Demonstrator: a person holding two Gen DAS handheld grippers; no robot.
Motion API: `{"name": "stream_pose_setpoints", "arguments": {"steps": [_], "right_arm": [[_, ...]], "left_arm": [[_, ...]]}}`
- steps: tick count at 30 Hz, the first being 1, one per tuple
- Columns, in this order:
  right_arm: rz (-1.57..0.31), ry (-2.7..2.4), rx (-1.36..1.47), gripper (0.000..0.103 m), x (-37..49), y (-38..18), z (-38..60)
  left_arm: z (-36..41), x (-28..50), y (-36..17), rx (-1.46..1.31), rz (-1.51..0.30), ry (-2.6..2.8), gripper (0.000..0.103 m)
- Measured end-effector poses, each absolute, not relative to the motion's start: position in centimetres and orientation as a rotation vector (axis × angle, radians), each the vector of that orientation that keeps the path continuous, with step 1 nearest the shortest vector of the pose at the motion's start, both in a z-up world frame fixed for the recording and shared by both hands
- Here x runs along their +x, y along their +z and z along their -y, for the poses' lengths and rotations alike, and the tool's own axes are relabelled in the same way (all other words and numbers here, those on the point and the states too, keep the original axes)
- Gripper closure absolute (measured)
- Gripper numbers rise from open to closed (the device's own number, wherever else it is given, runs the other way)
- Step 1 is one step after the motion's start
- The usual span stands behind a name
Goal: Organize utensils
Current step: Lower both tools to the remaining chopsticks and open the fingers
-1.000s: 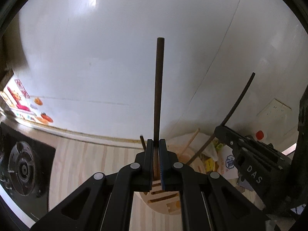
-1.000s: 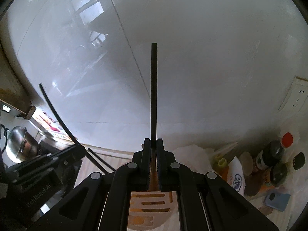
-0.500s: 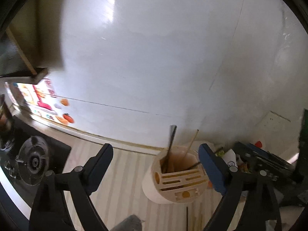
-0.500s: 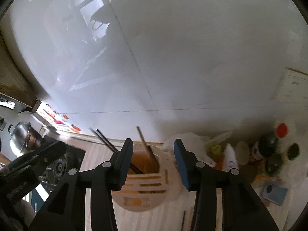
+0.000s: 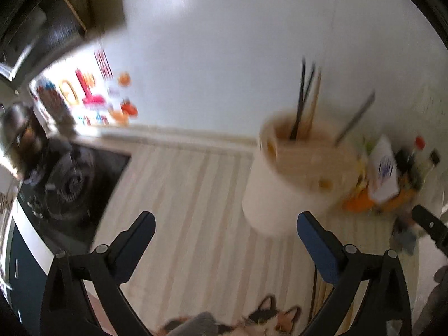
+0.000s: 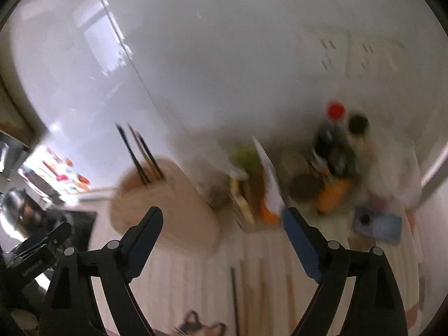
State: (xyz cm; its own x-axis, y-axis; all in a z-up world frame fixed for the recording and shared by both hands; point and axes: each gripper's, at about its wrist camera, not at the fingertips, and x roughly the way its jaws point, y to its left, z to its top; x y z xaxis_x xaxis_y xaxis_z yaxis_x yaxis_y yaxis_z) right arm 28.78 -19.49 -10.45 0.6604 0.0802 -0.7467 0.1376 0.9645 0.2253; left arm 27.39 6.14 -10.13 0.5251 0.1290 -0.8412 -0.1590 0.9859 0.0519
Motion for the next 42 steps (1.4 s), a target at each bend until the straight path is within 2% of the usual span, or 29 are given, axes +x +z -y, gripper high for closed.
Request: {"name": "stream_pose_setpoints", "arguments": {"steps": [2,3,4,7,10,14,15,16,21,23,25,29,30,31,32,42], "right_arm": [[-0.914,-0.047,0.281,0.014,27.6,-13.4,20.5],[-0.950,-0.052,0.288,0.019,27.2,-14.8,20.9],[-0.989,-0.057,0.294,0.028,26.7,-16.4,21.5],[-1.091,-0.078,0.297,0.044,25.6,-20.5,22.6],[-1.192,-0.101,0.304,0.055,24.7,-25.0,23.8],[-1.272,-0.135,0.318,0.062,23.5,-28.9,25.3],[-1.286,-0.141,0.325,0.063,23.1,-29.7,25.6],[-1.302,-0.149,0.335,0.063,22.6,-30.5,26.1],[-1.339,-0.189,0.372,0.071,21.1,-32.8,28.3],[-1.343,-0.203,0.380,0.074,20.8,-33.1,28.9],[-1.349,-0.220,0.390,0.074,20.4,-33.6,29.6],[-1.353,-0.232,0.400,0.075,20.0,-34.0,30.7],[-1.353,-0.234,0.404,0.075,19.8,-34.1,30.8],[-1.353,-0.235,0.413,0.075,19.7,-34.1,31.0],[-1.352,-0.233,0.419,0.075,19.6,-34.1,31.1],[-1.342,-0.145,0.425,0.075,19.0,-32.8,30.1]], "left_arm": [[-5.4,26.8,-12.1,-0.022,-1.052,0.168,0.000],[-4.8,26.6,-13.6,-0.010,-1.085,0.163,0.000],[-4.4,26.5,-14.7,-0.001,-1.108,0.159,0.000],[-2.8,26.1,-18.1,0.029,-1.188,0.142,0.000],[-0.9,25.6,-21.0,0.062,-1.260,0.116,0.000],[1.4,25.5,-24.3,0.048,-1.347,0.043,0.004],[2.0,25.7,-25.0,0.029,-1.373,0.017,0.011],[2.6,25.9,-25.8,0.020,-1.393,-0.002,0.022],[5.4,27.3,-28.5,0.021,-1.465,-0.079,0.054],[6.4,27.8,-29.5,0.033,-1.488,-0.092,0.057],[7.3,28.1,-30.2,0.056,-1.495,-0.098,0.066],[8.8,28.0,-30.8,0.128,-1.478,-0.093,0.077],[9.2,27.9,-30.7,0.147,-1.467,-0.099,0.083],[9.3,27.9,-30.7,0.151,-1.461,-0.106,0.096],[9.4,27.8,-30.6,0.160,-1.459,-0.111,0.100],[5.0,26.9,-29.9,0.179,-1.458,-0.059,0.101]]}}
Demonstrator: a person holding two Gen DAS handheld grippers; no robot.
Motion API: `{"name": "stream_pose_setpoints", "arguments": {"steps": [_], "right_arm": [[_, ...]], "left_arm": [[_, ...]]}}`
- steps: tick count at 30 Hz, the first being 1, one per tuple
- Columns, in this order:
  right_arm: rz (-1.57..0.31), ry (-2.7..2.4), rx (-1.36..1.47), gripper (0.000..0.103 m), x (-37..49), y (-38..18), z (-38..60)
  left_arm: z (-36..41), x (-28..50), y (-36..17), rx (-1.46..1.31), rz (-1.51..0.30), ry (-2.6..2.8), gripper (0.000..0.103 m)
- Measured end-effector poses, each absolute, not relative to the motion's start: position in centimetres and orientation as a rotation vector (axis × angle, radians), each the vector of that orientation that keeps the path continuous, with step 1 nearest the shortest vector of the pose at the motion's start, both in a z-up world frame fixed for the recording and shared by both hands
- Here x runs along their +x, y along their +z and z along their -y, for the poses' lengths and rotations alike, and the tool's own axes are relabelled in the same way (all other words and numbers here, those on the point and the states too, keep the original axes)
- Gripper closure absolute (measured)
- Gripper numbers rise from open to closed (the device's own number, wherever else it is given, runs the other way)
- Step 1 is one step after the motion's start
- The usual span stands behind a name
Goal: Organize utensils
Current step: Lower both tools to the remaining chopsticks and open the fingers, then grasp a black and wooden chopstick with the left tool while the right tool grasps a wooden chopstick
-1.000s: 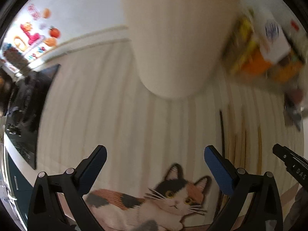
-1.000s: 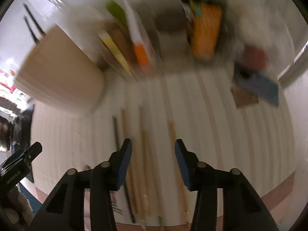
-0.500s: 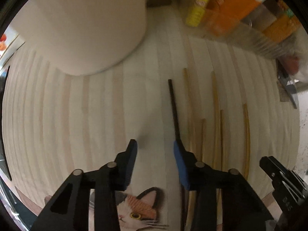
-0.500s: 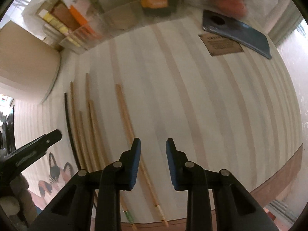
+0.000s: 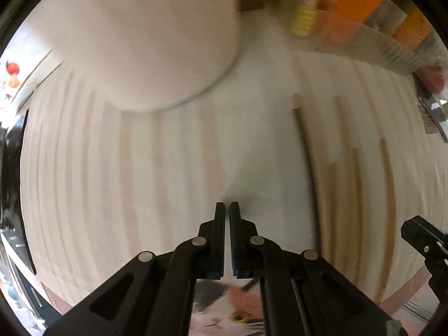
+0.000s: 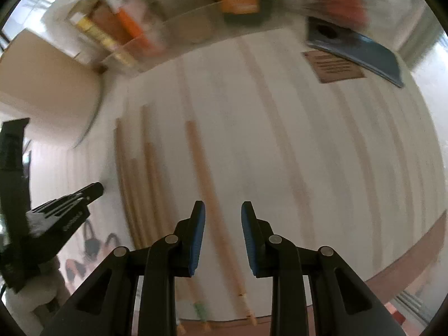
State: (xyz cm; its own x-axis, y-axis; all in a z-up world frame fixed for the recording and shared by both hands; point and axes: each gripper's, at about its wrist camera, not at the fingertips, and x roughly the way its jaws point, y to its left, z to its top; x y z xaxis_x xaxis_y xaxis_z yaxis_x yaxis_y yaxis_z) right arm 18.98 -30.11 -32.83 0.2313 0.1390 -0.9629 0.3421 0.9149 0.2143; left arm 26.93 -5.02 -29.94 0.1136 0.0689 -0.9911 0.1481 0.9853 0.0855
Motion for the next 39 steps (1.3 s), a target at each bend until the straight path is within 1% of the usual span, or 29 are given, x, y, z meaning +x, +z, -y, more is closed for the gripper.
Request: {"name": "stream_pose_setpoints", "arguments": {"steps": [2,4,8,9,11,12,13,14,18,23,26,27,31,34,39], "right_arm": [[-1.349,-0.092,0.426,0.075,19.2,-32.7,29.1],[-1.361,-0.051,0.421,0.075,19.3,-32.9,28.2],[-1.399,0.003,0.386,0.075,19.5,-33.8,26.5],[-1.413,0.005,0.368,0.075,19.5,-34.1,26.1],[-1.445,-0.003,0.321,0.075,19.5,-35.1,25.5],[-1.449,-0.010,0.302,0.079,19.5,-35.1,25.2],[-1.439,-0.026,0.271,0.087,19.4,-35.0,25.1],[-1.443,-0.042,0.244,0.088,19.3,-35.1,25.1],[-1.438,-0.075,0.255,0.093,18.9,-35.0,25.9],[-1.441,-0.119,0.295,0.094,18.0,-34.9,27.9],[-1.440,-0.143,0.315,0.094,17.3,-34.9,28.9],[-1.440,-0.149,0.320,0.094,17.1,-34.9,29.2],[-1.437,-0.169,0.335,0.094,16.0,-34.9,30.9],[-1.441,-0.182,0.339,0.095,15.2,-34.9,31.7],[-1.447,-0.193,0.349,0.095,15.3,-35.4,31.7]], "left_arm": [[3.0,26.5,-29.8,0.114,-1.474,-0.043,0.096],[1.3,26.3,-29.7,0.041,-1.490,-0.041,0.096],[-0.1,25.7,-29.6,-0.010,-1.498,-0.018,0.095],[-0.3,25.5,-29.6,-0.013,-1.499,-0.017,0.092],[-0.5,25.6,-29.4,-0.011,-1.500,-0.021,0.073],[-1.2,26.1,-29.1,-0.012,-1.498,-0.024,0.053],[-0.9,26.0,-29.0,-0.012,-1.493,-0.029,0.039],[-0.5,25.8,-28.8,-0.013,-1.483,-0.040,0.037],[2.8,25.3,-28.3,-0.020,-1.472,-0.104,0.037],[6.2,25.1,-28.7,0.014,-1.478,-0.153,0.037],[8.2,25.6,-29.5,0.092,-1.478,-0.153,0.037],[9.2,25.7,-29.7,0.114,-1.475,-0.151,0.035],[10.8,25.3,-30.1,0.196,-1.444,-0.157,0.034],[9.7,24.9,-30.3,0.241,-1.453,-0.119,0.034],[3.5,25.0,-29.5,0.203,-1.468,-0.018,0.034]]}}
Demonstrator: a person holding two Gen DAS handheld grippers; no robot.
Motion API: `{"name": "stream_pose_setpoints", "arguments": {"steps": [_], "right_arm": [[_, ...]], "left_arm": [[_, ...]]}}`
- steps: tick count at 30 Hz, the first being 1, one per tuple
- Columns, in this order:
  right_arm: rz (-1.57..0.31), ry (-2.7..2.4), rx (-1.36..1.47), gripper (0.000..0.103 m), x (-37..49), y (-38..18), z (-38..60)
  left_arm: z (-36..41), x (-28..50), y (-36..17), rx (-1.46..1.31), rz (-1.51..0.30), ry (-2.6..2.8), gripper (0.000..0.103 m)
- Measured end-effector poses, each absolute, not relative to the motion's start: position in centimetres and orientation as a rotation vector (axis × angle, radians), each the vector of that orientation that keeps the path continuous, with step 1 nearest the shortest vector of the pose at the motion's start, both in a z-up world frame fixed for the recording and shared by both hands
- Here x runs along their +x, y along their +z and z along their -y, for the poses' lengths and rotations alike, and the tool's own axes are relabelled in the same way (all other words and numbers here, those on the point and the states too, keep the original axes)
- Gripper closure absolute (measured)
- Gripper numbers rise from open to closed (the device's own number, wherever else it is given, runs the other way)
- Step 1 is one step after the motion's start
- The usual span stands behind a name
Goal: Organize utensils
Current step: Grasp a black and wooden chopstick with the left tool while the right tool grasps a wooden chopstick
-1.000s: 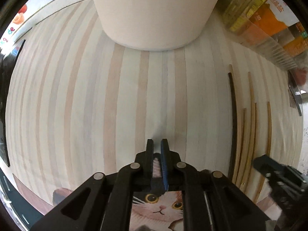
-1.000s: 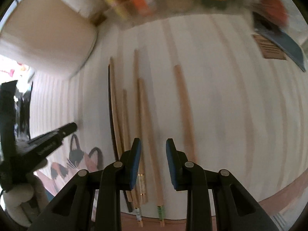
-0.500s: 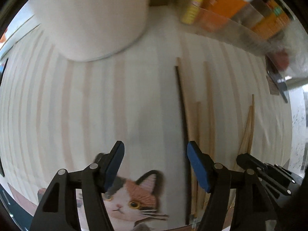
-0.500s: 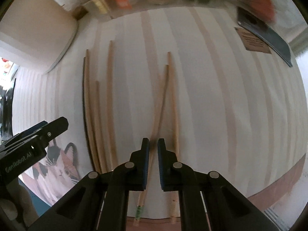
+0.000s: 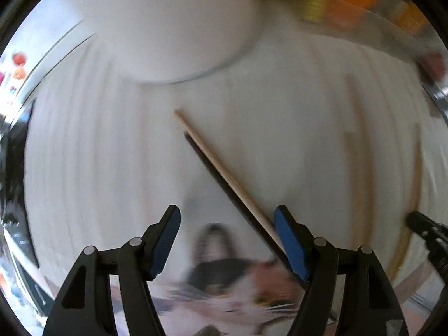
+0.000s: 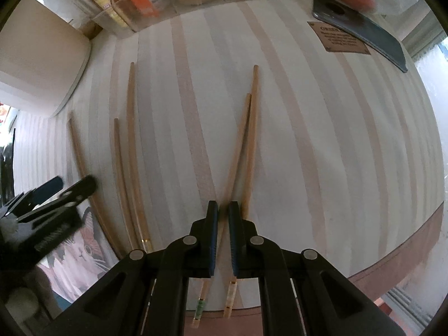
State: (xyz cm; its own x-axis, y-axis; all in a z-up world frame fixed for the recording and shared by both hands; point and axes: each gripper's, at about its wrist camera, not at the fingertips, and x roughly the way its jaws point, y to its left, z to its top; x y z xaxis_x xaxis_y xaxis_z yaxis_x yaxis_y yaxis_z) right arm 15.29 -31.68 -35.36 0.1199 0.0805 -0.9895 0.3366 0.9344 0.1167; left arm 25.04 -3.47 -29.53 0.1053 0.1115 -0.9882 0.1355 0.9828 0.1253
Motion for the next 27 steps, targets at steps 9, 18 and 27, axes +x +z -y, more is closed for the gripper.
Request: {"name": "stream_pose_setpoints", "arguments": {"steps": [9,18,27], "right_arm": [[-1.437,-0.148,0.345,0.097,15.8,-35.1,31.3],[-1.407,-0.111,0.327,0.097,16.6,-33.1,30.7],[-1.433,-0.116,0.310,0.097,18.7,-34.4,29.2]], "left_arm": [[-4.2,24.0,-27.4,-0.090,-1.489,0.113,0.038],[-7.7,22.7,-29.4,-0.106,-1.509,0.135,0.088],[-8.3,22.3,-30.0,-0.139,-1.522,0.086,0.099]]}}
